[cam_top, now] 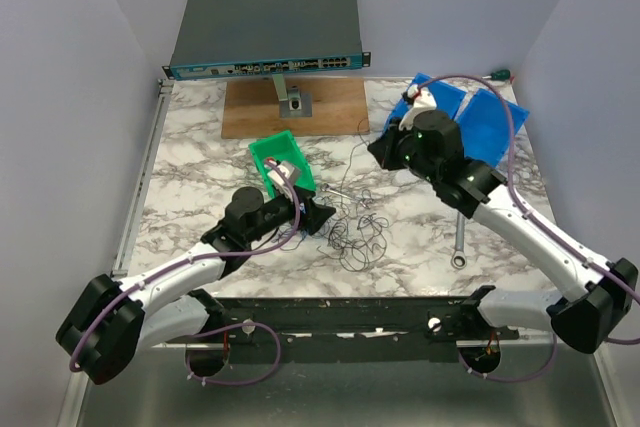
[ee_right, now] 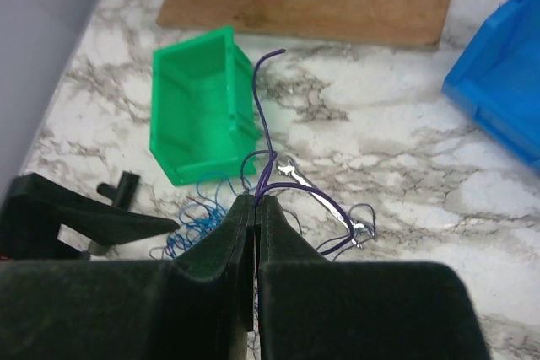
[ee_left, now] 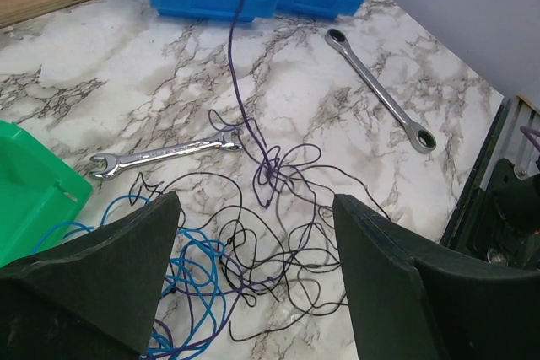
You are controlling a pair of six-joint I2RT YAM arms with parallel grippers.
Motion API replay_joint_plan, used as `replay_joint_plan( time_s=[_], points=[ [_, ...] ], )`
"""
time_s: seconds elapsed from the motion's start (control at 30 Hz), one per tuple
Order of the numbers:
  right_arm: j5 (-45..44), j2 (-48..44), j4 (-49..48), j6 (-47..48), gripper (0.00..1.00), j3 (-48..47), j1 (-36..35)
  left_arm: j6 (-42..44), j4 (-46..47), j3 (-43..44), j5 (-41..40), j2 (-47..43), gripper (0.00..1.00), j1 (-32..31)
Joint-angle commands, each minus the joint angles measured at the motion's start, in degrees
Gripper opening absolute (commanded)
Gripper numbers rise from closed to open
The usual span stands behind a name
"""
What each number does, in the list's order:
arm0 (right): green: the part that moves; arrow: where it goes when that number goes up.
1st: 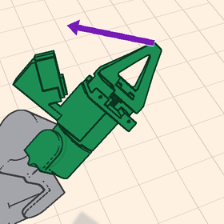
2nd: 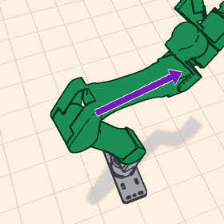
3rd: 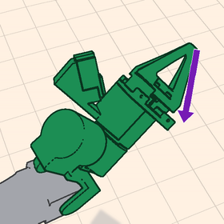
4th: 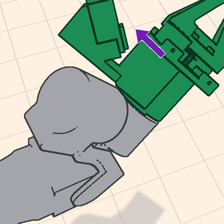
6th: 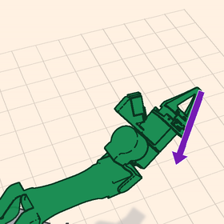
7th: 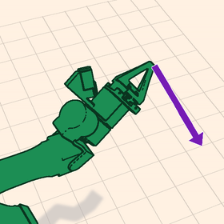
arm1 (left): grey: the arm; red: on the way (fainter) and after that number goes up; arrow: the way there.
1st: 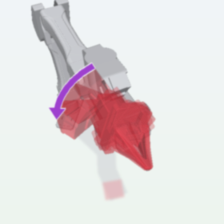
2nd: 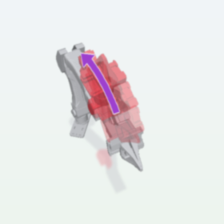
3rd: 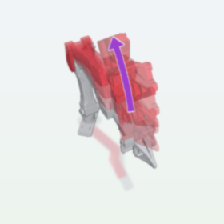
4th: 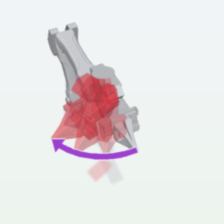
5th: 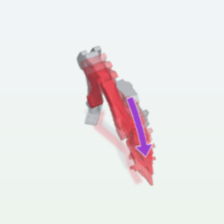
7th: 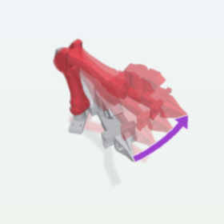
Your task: Untangle the cables
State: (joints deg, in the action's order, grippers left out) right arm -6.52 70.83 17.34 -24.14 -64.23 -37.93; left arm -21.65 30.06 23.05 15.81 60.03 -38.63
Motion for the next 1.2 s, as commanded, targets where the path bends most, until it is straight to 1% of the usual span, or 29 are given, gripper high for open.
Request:
replay_joint_plan(
  time_s=[0.0,0.17,0.23,0.33,0.4,0.5,0.57,0.73,0.8,0.87,0.97,1.0,1.03,1.1,1.17],
  points=[
    [-6.5,-3.3,6.4,2.7,0.01,-8.1,-0.3,0.0,-1.5,1.4,-2.7,-0.4,0.75,0.0],
    [-9.3,-3.0,9.5,5.1,0.01,-20.1,-0.3,0.0,-7.7,5.8,-4.4,4.7,0.75,-0.1],
    [-12.2,-1.6,10.6,6.0,0.01,-25.0,-0.3,0.0,-9.0,6.9,-4.6,6.4,0.75,-0.1],
    [-16.5,1.1,12.3,6.6,0.01,-32.5,-0.2,-0.1,-9.1,7.5,-3.9,8.2,0.76,0.0],
    [-18.6,2.9,12.7,6.5,0.01,-36.8,-0.2,0.0,-9.5,8.6,-2.5,10.2,0.79,0.0],
    [-16.8,5.3,13.0,6.7,0.01,-43.0,-0.2,0.0,-11.3,11.5,0.9,14.1,0.79,-0.1],
    [-16.6,6.8,13.2,6.8,0.01,-46.3,-0.3,-0.5,-10.5,11.7,2.0,15.2,0.79,-0.1],
    [-21.4,10.3,12.8,9.3,0.01,-52.7,-0.2,-0.5,-8.8,11.3,3.9,15.2,0.8,0.0],
    [-22.3,11.7,12.6,10.1,0.01,-55.0,-0.2,-0.7,-7.1,10.8,6.2,14.9,0.81,0.0],
    [-21.2,12.3,12.9,10.1,0.01,-56.3,-0.2,-1.0,-4.6,9.8,8.1,14.3,0.83,0.0],
    [-19.6,11.7,11.9,9.4,0.01,-54.5,-0.2,-1.1,0.2,7.3,7.8,11.9,0.86,0.0],
    [-19.1,11.4,11.3,9.3,0.01,-53.6,-0.2,-0.5,1.5,6.5,6.4,10.8,0.88,-0.2],
    [-18.6,11.1,11.0,8.9,0.01,-52.6,-0.2,0.2,2.0,6.4,4.4,10.1,0.98,-0.6],
    [-17.0,10.4,10.2,8.0,0.01,-50.6,-0.2,2.8,0.7,7.9,-0.7,9.9,0.99,-1.8],
    [-15.6,9.8,9.4,7.1,0.01,-49.0,-0.2,4.5,-1.2,10.3,-2.6,11.7,0.99,-2.4]
  ],
)
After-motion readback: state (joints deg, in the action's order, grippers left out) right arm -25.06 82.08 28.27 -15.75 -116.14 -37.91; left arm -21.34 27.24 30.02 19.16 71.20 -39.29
